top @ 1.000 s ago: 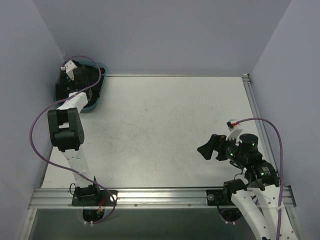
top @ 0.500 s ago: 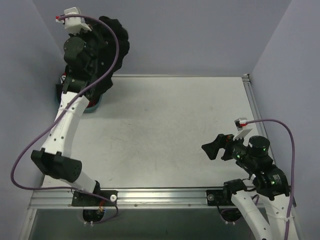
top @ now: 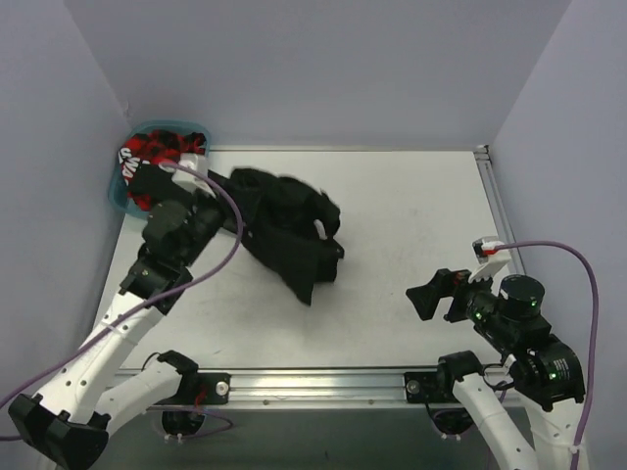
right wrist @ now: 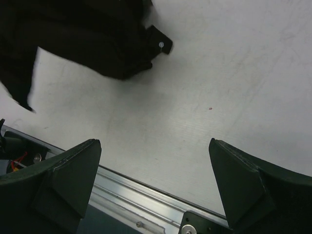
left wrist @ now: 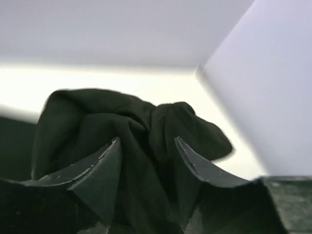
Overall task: Fold and stack the long sleeve shirts
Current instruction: Move the shirt to the center of the board
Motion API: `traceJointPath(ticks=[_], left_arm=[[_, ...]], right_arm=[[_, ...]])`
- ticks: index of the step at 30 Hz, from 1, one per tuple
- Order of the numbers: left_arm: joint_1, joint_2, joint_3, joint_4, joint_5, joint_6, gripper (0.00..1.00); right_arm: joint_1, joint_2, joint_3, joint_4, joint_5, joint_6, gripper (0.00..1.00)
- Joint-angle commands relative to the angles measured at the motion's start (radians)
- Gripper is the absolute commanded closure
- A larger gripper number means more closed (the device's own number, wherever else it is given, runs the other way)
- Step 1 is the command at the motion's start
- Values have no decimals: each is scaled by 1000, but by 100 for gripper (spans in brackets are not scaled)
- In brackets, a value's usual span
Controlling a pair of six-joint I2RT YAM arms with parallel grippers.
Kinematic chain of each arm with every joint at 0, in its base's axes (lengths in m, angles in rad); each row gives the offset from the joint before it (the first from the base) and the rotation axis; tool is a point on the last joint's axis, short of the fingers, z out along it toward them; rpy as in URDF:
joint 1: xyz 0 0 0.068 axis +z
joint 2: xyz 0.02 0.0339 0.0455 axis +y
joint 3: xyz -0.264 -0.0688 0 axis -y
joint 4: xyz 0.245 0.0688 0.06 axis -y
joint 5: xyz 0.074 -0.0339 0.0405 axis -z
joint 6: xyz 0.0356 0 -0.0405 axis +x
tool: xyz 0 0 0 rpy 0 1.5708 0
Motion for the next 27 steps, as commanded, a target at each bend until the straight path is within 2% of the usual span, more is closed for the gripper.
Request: traceJointPath(ticks=[1,3,5,6,8,10,13,14,15,18,22,27], left_arm=[[0,-118,-241,-167,27,-132,45],[-1,-250,-353,-282,27,-172,36],[0,-357,-400,-404,30,-212,27],[0,-387,-420,-452,27,-227,25],[2,-445,-426,-567,-75,-260,22],[5,-453,-429,-603,-137,-266,21],[23,-371,-397,-603,-187,-242,19],[31,-293,-383,-577,-189,-232,19],[42,-254,-374,-560,-189,-226,18],[132,-110,-357,-427,-152,-215,18],[351,112,-345,-199,-57,-299,18],[390,350,-251,-30,-83,-314,18]], right_arm=[[5,47,15,-52,-6,-11,0],[7,80,1,-58,-26,-11,0],[5,110,-9,-55,-61,-6,0],[8,151,-22,-54,-74,-5,0],[22,197,-37,-38,-94,9,0],[54,257,-63,6,-74,29,0],[197,356,-68,87,55,75,0],[297,390,-60,104,149,89,0],[338,466,-48,142,187,110,1],[448,623,-5,256,256,145,2],[484,791,43,426,262,203,2],[490,962,53,664,264,253,1]])
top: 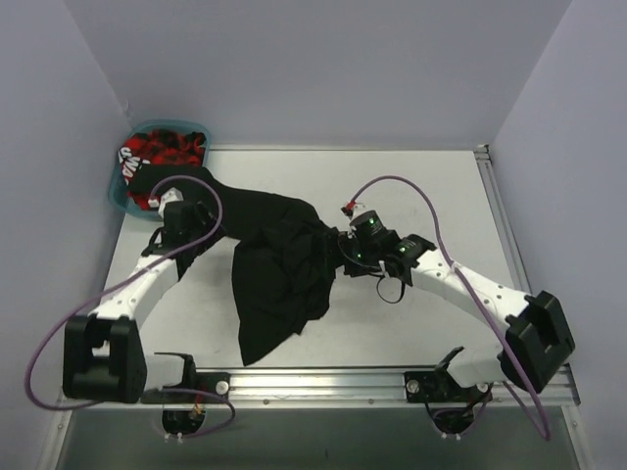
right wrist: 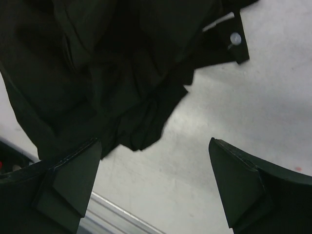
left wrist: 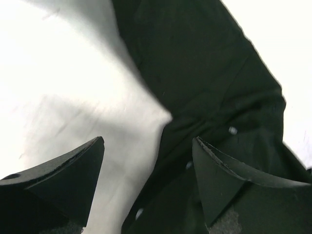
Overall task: Fold and stack the long sleeve shirts
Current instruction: Move the shirt to the center of the board
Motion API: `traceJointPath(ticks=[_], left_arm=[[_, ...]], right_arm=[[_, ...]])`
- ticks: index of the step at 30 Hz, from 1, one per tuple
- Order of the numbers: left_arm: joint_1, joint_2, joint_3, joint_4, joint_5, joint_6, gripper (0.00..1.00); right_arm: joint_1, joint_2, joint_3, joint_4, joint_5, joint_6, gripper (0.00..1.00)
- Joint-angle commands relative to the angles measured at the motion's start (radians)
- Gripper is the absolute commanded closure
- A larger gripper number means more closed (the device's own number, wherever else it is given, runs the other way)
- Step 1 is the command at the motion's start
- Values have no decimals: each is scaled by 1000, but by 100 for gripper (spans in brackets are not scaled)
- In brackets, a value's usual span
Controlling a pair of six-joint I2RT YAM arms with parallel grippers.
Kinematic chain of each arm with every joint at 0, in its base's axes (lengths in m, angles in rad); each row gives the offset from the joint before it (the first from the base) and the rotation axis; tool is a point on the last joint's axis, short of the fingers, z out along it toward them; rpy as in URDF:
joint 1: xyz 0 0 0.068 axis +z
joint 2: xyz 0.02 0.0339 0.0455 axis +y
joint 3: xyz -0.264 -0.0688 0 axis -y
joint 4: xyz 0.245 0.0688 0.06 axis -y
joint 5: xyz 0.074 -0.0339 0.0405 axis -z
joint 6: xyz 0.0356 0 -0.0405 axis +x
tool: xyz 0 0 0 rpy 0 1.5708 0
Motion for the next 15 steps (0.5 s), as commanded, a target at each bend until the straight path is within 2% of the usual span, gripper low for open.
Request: traceJointPath(ticks=[1,5,6,10,15], left_arm=[[7,127,125,225,-6,-14,18],[11,359,227,248,-37,9,20],[11,394,269,251,-40,28,25],[13,541,345,249,-59,48,36],[5,541,328,214,-192,11,35]], right_arm=[[7,85,51,222,43,62,1],[7,197,88,311,18,79,1],[7,232,96,341,11,79,1],[7,302,113,384,3,79,2],[7,355,110,414,-17,70,2]])
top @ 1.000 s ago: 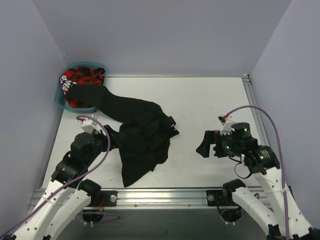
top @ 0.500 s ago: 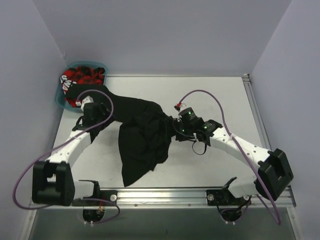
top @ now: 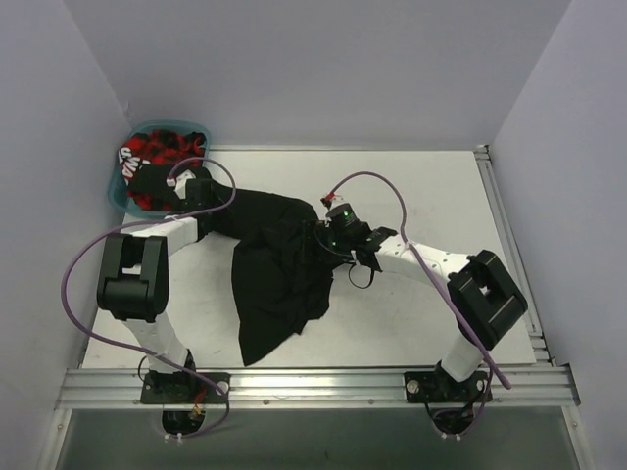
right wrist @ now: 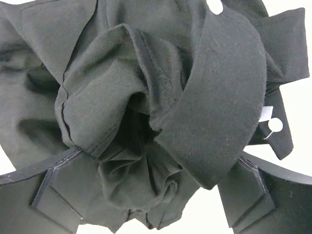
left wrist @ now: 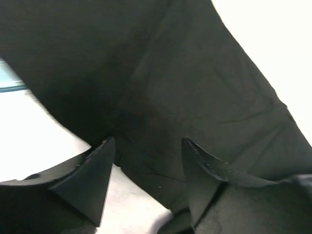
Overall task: Fold and stack the long sleeve shirts
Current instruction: Move the shirt to the center of the board
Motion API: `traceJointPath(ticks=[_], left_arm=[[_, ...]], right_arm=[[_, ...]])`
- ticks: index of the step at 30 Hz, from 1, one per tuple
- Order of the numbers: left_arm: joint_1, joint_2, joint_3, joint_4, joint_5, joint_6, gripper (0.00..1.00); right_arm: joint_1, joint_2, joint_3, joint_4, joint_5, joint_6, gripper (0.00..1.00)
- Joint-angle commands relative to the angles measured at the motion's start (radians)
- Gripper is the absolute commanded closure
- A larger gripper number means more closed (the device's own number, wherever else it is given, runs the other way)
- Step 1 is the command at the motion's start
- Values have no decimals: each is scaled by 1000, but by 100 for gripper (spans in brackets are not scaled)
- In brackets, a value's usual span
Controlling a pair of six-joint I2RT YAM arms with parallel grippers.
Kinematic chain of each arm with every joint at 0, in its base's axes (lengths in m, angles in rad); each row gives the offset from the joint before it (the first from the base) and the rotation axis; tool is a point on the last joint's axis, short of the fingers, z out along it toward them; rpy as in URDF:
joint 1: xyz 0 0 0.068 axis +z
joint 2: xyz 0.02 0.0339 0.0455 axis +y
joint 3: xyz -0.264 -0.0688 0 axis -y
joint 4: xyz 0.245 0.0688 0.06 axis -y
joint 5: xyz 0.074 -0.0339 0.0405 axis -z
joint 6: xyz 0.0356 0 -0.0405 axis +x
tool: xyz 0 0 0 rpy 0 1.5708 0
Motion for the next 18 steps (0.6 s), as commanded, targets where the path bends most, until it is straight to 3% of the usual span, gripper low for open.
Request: traceJointPath(ticks=[1,9,12,18], left_arm=[[-8,-60,-4,25,-126,-16,33],[-15,-112,-67,-47,-242,-46,29],[-15,-140,-125,33,-250,-45,28],[-14,-69,-102,134,-229,-31,31]], right_arm=[[6,19,24,66,-7,6,2],[3,79,1,104,-7,24,3],[3,74,-30,129,-9,31,3],[5,70,-65,152,-15,35,4]])
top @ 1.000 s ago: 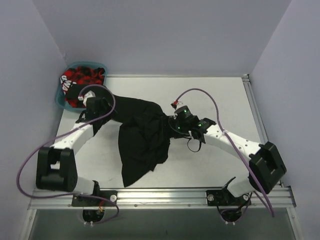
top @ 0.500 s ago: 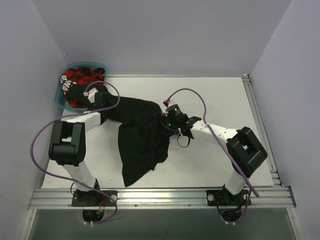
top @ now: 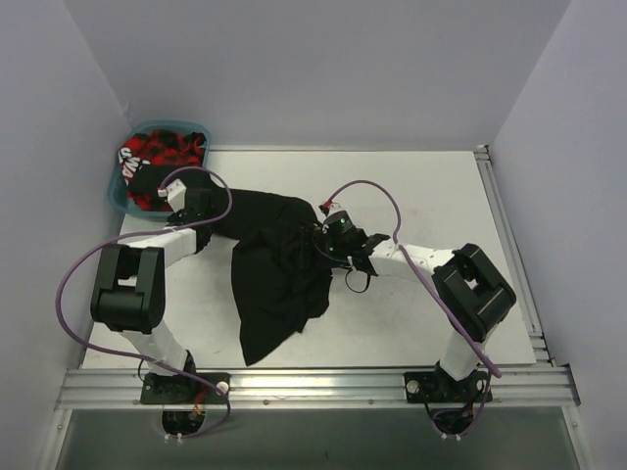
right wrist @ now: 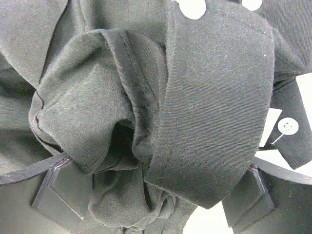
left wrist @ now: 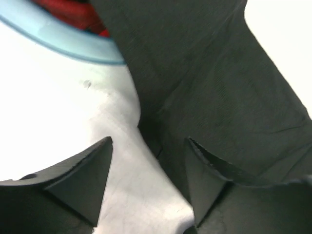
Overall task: Fold and stack the long sleeve shirts
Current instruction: Move the shirt to the center of the board
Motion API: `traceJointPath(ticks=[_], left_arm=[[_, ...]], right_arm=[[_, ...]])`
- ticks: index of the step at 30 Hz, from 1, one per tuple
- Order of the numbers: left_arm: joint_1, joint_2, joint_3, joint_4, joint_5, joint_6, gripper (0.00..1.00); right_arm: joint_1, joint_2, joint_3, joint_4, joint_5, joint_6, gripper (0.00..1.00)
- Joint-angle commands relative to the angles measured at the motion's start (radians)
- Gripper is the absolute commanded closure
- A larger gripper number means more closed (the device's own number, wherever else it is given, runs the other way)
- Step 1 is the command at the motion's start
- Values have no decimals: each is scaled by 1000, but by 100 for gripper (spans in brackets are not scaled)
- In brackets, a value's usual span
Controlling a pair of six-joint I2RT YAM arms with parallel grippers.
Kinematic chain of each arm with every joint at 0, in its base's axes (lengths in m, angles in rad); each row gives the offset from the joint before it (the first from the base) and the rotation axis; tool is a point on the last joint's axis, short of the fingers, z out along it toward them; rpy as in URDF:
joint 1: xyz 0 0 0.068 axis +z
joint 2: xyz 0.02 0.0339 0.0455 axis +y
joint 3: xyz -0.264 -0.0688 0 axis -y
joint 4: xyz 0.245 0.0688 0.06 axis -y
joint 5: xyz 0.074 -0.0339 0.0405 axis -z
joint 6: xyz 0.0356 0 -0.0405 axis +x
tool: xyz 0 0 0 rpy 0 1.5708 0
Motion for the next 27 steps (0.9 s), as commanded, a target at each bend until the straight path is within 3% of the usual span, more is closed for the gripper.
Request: traceJointPath(ticks=[1,2,3,11,17,25,27], left_arm=[[-2,42,35,125,-16,2,33],[-2,49,40,136,-16,10,36],[-3,57,43,151,-11,27,48],[-34,97,92,216,30,93,100],[-147,34,146,225,15,223,100],[-399,-45,431,118,72,380,100],[-416,-67,460,105,108,369,100]], right_arm=[[3,-9,-26,36,2,14,4],[3,-11,-31,41,4,14,4],[5,-12,-32,41,5,13,4],[2,-51,-84,64,14,11,5],[-4,-101,-113,62,39,17,5],[-30,-245,-190,39,109,28,5],[-44,-310,-207,16,132,25,5]])
